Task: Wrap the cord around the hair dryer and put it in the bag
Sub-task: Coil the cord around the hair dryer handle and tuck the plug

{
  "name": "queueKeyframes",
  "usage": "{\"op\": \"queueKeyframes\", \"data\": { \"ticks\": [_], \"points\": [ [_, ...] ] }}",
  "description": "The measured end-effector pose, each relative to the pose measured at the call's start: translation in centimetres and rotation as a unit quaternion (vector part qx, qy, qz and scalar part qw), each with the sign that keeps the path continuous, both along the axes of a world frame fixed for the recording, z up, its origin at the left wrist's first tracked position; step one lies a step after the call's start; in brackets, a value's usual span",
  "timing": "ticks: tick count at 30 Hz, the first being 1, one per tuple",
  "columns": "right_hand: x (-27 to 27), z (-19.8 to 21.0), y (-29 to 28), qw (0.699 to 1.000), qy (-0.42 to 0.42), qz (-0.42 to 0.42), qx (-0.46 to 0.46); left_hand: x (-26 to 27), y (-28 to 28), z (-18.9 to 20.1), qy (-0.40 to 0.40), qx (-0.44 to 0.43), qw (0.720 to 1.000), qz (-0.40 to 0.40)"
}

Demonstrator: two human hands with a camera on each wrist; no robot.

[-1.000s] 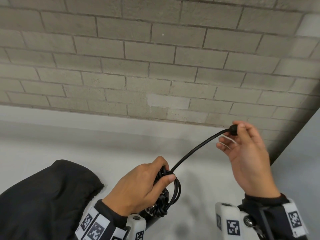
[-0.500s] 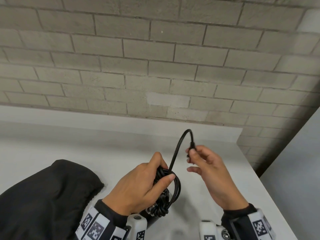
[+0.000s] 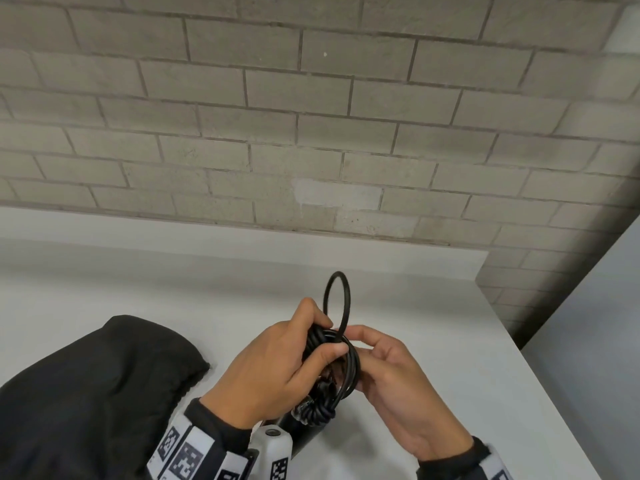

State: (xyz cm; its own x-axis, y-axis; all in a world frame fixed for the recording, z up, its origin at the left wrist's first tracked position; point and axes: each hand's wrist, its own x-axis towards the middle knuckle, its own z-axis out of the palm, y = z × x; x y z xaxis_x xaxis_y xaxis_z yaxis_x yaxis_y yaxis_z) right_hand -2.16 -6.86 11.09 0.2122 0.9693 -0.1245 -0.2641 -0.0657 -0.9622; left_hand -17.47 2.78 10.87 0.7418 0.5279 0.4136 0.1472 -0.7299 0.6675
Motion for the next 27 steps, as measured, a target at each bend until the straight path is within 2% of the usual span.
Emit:
{"op": "queueKeyframes", "data": {
  "ticks": [9,17,22,27],
  "points": [
    [-0.6,-0.5,-1.3,0.998,0.024,-0.017,0.054,-0.1,0.7,-0.3,-0.02,-0.016,1.0,0.009],
    [-1.4,-1.2,-1.9,0.997,-0.031,-0.019,0.072,0.6,0.2,-0.5,-0.083,-0.137,0.987,0.01],
    [-1.9,-1.3,-2.1,0.986,-0.143,-0.055,0.067,1.2,-0.3,-0.6,-0.091,-0.159,0.983,0.016],
    [-1.7,-0.2,-3.1,0.969,-0.242,-0.025,0.049,1.3,-0.5,-0.7,-0.084,-0.159,0.984,0.017]
  ]
}}
